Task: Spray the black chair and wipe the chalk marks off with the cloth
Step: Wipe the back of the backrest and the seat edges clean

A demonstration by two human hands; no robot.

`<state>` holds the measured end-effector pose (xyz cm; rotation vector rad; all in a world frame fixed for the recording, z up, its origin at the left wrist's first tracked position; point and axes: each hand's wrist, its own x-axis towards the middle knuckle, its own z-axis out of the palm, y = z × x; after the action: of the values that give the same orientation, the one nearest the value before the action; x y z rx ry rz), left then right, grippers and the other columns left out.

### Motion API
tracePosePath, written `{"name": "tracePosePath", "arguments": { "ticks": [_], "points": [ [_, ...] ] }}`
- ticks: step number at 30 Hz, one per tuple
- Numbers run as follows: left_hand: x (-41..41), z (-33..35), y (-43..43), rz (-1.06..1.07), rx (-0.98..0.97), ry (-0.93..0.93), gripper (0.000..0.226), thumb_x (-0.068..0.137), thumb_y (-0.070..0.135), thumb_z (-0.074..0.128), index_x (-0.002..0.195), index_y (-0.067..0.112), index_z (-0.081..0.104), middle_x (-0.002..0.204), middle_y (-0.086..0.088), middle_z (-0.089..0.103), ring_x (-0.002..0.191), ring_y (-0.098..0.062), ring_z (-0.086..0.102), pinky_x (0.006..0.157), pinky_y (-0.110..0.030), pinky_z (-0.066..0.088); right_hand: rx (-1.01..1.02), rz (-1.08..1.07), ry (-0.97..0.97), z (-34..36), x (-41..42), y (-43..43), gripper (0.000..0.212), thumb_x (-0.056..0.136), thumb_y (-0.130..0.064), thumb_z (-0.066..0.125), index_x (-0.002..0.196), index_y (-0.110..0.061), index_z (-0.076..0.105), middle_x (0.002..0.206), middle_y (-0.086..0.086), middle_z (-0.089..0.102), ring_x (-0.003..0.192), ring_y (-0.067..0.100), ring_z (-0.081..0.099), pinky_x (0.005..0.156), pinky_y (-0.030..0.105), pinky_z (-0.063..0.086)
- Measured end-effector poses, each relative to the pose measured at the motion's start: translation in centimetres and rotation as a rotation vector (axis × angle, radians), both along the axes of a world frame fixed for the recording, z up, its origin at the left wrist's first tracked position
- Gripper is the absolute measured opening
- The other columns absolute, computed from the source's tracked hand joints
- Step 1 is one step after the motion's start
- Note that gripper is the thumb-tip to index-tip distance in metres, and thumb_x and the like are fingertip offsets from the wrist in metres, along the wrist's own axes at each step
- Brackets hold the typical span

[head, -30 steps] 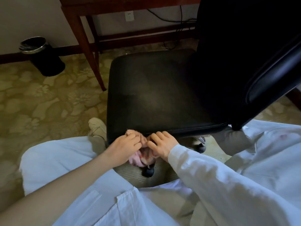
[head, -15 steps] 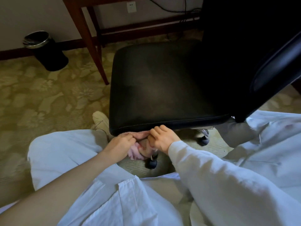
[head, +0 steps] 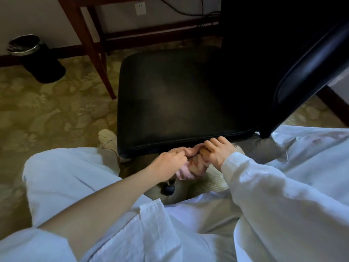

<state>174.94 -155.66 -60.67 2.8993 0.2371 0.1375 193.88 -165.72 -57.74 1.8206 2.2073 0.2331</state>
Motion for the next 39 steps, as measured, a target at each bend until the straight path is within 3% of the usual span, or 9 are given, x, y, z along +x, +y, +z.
{"name": "tracePosePath", "arguments": {
  "ticks": [2,6,8,13,18,23,28,34,39],
  "points": [
    [-2.8,-0.2,1.4,0.046,0.024,0.071,0.024,0.068,0.015,0.078,0.09,0.01,0.07,0.101,-0.01,0.07,0.096,-0.024,0.068,0.07,-0.028,0.058,0.058,0.078,0.022,0.2,-3.1,2.0,0.026,0.07,-0.025,0.048,0.064,-0.018,0.073,0.07,0.002,0.062,0.062,0.025,0.06,0.064,0.031,0.039],
    [-7.6,-0.2,3.9,0.245,0.116,0.396,0.042,0.091,0.018,0.058,0.133,0.015,0.051,0.142,-0.001,0.047,0.13,-0.019,0.044,0.1,-0.031,0.044,-0.179,0.152,0.002,-0.1,-9.8,5.6,0.035,0.089,-0.024,0.053,0.121,-0.012,0.061,0.128,0.011,0.049,0.117,0.032,0.046,0.099,0.042,0.033],
    [-9.9,-0.3,5.3,0.349,0.088,0.482,0.05,0.092,0.023,0.057,0.14,0.022,0.042,0.144,0.002,0.043,0.13,-0.018,0.043,0.101,-0.032,0.043,-0.17,0.143,0.001,-0.3,-12.2,6.7,0.036,0.094,-0.021,0.044,0.127,-0.01,0.056,0.131,0.011,0.045,0.119,0.033,0.041,0.102,0.042,0.03],
    [-13.6,0.8,8.0,0.402,0.026,0.365,0.034,0.098,0.045,0.044,0.13,0.034,0.049,0.129,0.009,0.051,0.115,-0.012,0.053,0.09,-0.019,0.04,-0.104,0.226,-0.051,-0.2,-14.7,8.5,0.035,0.092,-0.022,0.051,0.127,-0.018,0.053,0.126,0.007,0.048,0.113,0.029,0.044,0.095,0.039,0.034],
    [-13.2,0.6,7.5,0.395,-0.096,0.251,0.043,0.087,0.01,0.063,0.127,0.023,0.057,0.128,0.004,0.055,0.114,-0.014,0.055,0.093,-0.03,0.049,-0.094,0.218,-0.049,-0.9,-12.1,7.5,0.041,0.087,-0.023,0.059,0.127,-0.017,0.053,0.123,0.007,0.05,0.11,0.028,0.047,0.094,0.039,0.037],
    [-6.1,-0.3,4.0,0.191,-0.022,0.171,0.039,0.071,0.013,0.076,0.108,0.016,0.066,0.113,-0.002,0.063,0.104,-0.017,0.062,0.086,-0.03,0.055,-0.187,0.148,-0.055,-0.3,-3.8,4.1,0.048,0.089,-0.027,0.058,0.134,-0.018,0.041,0.135,0.012,0.043,0.121,0.031,0.043,0.102,0.041,0.032],
    [5.7,0.3,-1.1,-0.009,0.014,0.063,0.052,0.048,0.012,0.089,0.096,0.008,0.069,0.106,-0.009,0.067,0.096,-0.024,0.066,0.078,-0.029,0.057,0.002,-0.071,-0.089,0.7,5.9,-1.4,0.037,0.048,-0.031,0.083,0.082,-0.022,0.071,0.076,0.009,0.066,0.06,0.028,0.062,0.06,0.032,0.05],
    [12.3,1.3,-4.3,-0.094,0.07,0.054,0.053,0.043,0.007,0.088,0.092,0.004,0.068,0.114,-0.014,0.066,0.102,-0.027,0.065,0.086,-0.036,0.055,-0.062,-0.375,0.025,0.5,11.7,-3.3,0.063,0.016,-0.035,0.091,0.074,-0.023,0.067,0.066,0.004,0.06,0.056,0.025,0.06,0.054,0.032,0.046],
    [8.0,0.0,-2.1,-0.131,0.071,-0.045,0.064,0.051,0.015,0.089,0.11,0.004,0.066,0.122,-0.009,0.062,0.117,-0.021,0.057,0.1,-0.033,0.046,0.027,-0.11,0.044,-0.5,8.7,-2.3,0.016,0.058,-0.03,0.07,0.071,-0.021,0.07,0.059,0.0,0.057,0.052,0.022,0.057,0.055,0.028,0.045]
  ]
}}
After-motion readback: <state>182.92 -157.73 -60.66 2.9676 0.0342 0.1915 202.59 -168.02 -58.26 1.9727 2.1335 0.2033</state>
